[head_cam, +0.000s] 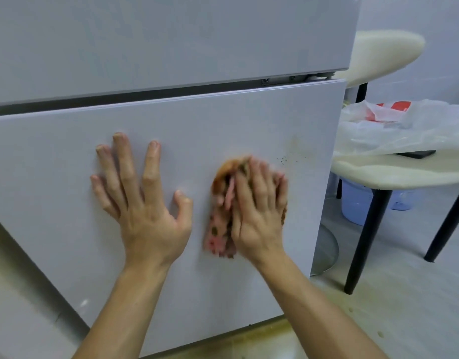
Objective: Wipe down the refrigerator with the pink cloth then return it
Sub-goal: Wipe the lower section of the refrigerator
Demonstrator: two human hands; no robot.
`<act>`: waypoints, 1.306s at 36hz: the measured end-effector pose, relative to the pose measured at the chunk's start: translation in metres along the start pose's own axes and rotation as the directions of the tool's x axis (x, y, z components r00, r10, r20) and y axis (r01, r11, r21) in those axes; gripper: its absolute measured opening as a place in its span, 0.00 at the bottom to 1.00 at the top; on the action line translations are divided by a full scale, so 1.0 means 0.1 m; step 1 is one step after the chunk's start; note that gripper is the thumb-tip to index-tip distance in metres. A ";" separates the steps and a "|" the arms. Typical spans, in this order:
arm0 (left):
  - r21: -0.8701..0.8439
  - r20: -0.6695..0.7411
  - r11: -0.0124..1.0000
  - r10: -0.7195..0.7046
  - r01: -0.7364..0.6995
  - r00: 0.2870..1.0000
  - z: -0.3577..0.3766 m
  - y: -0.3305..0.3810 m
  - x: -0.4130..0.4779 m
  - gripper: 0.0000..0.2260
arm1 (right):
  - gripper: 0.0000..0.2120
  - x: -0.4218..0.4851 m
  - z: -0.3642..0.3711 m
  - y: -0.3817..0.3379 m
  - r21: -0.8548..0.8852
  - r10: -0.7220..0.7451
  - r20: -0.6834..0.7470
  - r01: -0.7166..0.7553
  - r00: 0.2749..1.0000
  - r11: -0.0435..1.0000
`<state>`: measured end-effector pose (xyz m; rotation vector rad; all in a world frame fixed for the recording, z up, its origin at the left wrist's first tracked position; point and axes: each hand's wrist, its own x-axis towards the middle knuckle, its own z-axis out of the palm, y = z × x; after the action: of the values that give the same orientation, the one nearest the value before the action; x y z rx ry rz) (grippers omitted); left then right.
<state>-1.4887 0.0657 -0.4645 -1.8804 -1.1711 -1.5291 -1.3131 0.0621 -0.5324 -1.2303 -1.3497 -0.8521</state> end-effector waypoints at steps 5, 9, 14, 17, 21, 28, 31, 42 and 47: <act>-0.002 0.020 1.000 -0.002 0.002 1.000 0.01 0.02 0.01 0.38 | 0.25 0.84 -0.08 -0.04 0.085 0.241 -0.219 -0.227 0.945 0.970; -0.013 0.008 1.000 -0.012 0.012 1.000 0.03 0.05 0.01 0.38 | 0.26 0.68 -0.01 -0.04 0.084 0.240 -0.242 -0.226 0.940 0.971; -0.006 -0.021 0.998 -0.057 0.057 0.998 0.09 0.14 0.00 0.39 | 0.30 -0.11 0.03 0.27 -0.038 -0.027 -0.058 0.025 0.998 0.999; -0.020 -0.025 0.997 -0.070 0.070 0.997 0.12 0.20 0.00 0.39 | 0.28 -0.51 -0.02 0.54 -0.083 -0.129 0.070 0.134 0.989 0.988; -0.029 -0.003 0.999 -0.032 0.032 0.999 0.16 0.26 0.00 0.40 | 0.29 -0.58 -0.08 0.66 -0.089 -0.148 0.112 0.159 0.983 0.983; -0.015 0.072 0.999 0.031 -0.030 0.997 0.19 0.34 -0.04 0.39 | 0.31 0.17 -0.14 0.40 0.037 0.186 -0.035 -0.185 0.982 0.982; -0.009 0.084 1.000 0.022 -0.021 0.996 0.19 0.34 -0.03 0.40 | 0.27 0.78 -0.22 0.33 0.116 0.361 -0.165 -0.345 0.918 0.931; 0.027 0.054 0.999 0.036 -0.037 0.998 0.22 0.33 -0.03 0.40 | 0.28 0.32 -0.14 0.56 0.023 0.241 -0.195 -0.241 0.951 0.970; 0.036 0.037 0.999 0.030 -0.031 0.999 0.24 0.33 -0.05 0.40 | 0.34 -0.22 -0.18 0.86 -0.057 0.127 -0.038 -0.129 0.991 0.990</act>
<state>-1.4481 0.0643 -0.4708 -1.9009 -1.1730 -1.4540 -1.2277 0.0592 -0.5631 -1.3276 -1.2124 -0.8233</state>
